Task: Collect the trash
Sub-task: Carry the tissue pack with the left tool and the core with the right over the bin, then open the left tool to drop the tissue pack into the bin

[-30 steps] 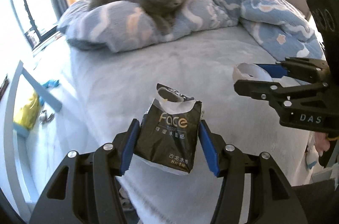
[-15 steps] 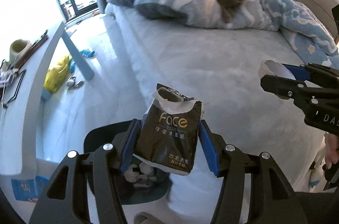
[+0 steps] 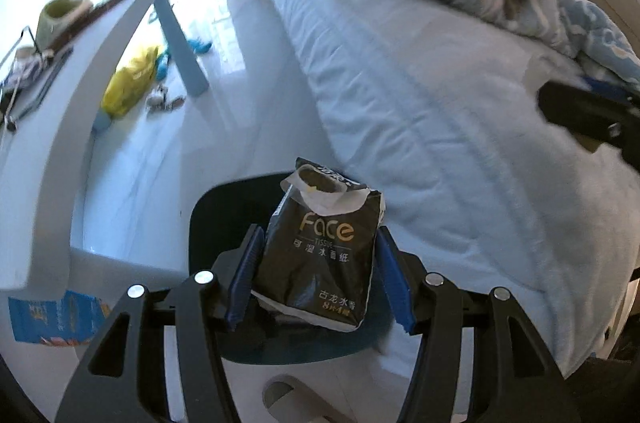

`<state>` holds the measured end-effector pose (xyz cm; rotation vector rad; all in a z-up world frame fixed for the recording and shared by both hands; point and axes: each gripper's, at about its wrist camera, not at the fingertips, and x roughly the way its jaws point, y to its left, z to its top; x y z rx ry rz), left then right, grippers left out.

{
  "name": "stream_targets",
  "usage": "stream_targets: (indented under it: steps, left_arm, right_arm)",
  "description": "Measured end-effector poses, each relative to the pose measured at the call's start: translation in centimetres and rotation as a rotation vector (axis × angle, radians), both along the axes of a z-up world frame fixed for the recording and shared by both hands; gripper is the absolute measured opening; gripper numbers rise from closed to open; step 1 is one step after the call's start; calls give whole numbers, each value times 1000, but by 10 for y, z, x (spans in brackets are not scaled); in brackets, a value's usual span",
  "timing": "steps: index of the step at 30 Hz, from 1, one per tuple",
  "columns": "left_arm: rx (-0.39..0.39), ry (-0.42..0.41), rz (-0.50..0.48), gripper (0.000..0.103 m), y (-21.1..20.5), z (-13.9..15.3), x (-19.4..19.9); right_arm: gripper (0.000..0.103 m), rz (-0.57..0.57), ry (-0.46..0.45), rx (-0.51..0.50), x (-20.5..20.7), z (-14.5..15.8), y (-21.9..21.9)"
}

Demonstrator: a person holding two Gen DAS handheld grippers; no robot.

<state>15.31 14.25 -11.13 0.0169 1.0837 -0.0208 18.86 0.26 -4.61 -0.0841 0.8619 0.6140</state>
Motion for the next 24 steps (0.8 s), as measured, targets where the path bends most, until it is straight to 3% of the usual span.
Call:
stream_targets:
  steps: [14, 19, 24]
  left_arm:
    - [-47, 190, 24, 60, 51, -81, -7]
    - [-62, 241, 23, 64, 61, -97, -13]
    - [-93, 224, 24, 74, 70, -95, -20]
  right_arm:
    - [45, 73, 0, -3, -2, -5, 67]
    - [45, 84, 10, -11, -1, -10, 79]
    - [45, 85, 27, -24, 3, -18, 92]
